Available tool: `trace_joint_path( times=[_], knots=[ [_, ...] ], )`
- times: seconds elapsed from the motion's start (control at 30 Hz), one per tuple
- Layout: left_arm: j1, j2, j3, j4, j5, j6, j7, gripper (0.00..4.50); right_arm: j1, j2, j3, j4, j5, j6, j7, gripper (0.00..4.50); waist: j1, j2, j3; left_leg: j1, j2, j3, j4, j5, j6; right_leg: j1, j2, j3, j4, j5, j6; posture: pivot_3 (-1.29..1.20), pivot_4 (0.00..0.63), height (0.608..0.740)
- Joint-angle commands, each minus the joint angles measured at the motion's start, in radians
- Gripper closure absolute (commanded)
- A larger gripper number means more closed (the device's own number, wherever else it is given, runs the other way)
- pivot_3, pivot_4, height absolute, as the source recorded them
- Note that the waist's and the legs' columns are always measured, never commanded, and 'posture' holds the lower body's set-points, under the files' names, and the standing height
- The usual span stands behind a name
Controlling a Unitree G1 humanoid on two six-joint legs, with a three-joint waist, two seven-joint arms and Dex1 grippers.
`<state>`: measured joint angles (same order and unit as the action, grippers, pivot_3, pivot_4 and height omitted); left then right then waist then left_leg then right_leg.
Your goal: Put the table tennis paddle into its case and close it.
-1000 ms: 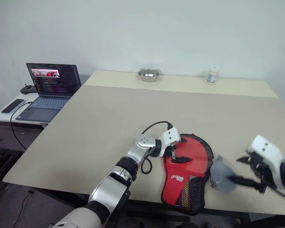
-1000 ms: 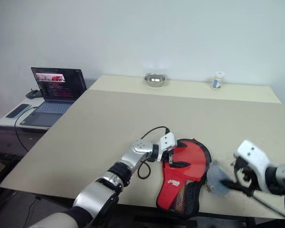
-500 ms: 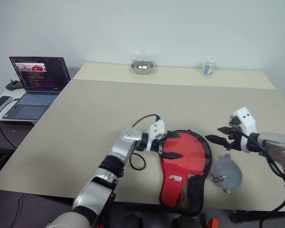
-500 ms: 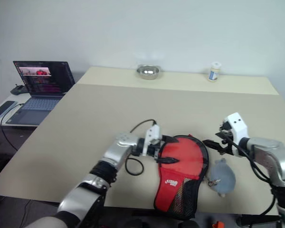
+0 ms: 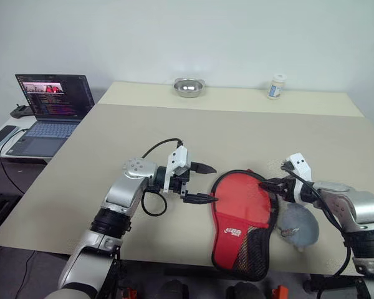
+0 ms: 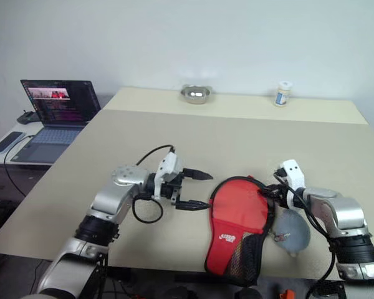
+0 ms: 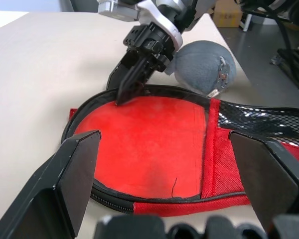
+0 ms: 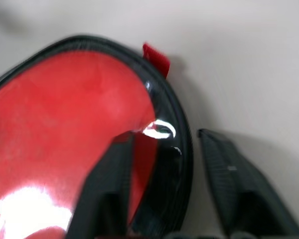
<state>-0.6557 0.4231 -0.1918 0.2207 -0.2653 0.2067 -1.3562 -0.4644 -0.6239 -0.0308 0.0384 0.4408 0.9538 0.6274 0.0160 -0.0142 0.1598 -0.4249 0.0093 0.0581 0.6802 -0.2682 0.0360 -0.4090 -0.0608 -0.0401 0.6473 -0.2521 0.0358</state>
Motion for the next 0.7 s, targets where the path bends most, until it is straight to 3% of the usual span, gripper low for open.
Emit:
trace_joint_path(
  times=[0.03,0.1,0.7],
  knots=[
    [0.002,0.007,-0.002,-0.021,0.001,-0.034,0.007,0.0,-0.043,-0.006,0.03,0.046,-0.036,-0.03,0.019,3.86,-0.002,0.0,0.0,0.0,0.0,0.0,0.0,0.0,0.0,0.0,0.001,0.0,0.0,0.0,0.0,0.0,0.15,0.74],
    [0.006,0.009,-0.003,-0.021,0.001,-0.038,0.008,0.0,-0.066,-0.005,0.054,0.065,-0.057,-0.05,0.032,4.48,-0.005,0.0,0.0,0.001,0.001,0.0,0.0,0.0,0.0,0.0,0.001,0.001,0.0,0.0,0.0,0.0,0.15,0.74],
    [0.016,0.007,-0.026,-0.029,0.006,-0.049,0.026,0.0,-0.297,0.122,0.154,0.225,-0.189,-0.2,0.067,4.48,-0.03,0.0,0.001,0.008,0.004,0.002,-0.001,0.004,-0.004,0.002,0.005,0.004,0.005,0.003,-0.004,0.0,0.15,0.74]
  ],
)
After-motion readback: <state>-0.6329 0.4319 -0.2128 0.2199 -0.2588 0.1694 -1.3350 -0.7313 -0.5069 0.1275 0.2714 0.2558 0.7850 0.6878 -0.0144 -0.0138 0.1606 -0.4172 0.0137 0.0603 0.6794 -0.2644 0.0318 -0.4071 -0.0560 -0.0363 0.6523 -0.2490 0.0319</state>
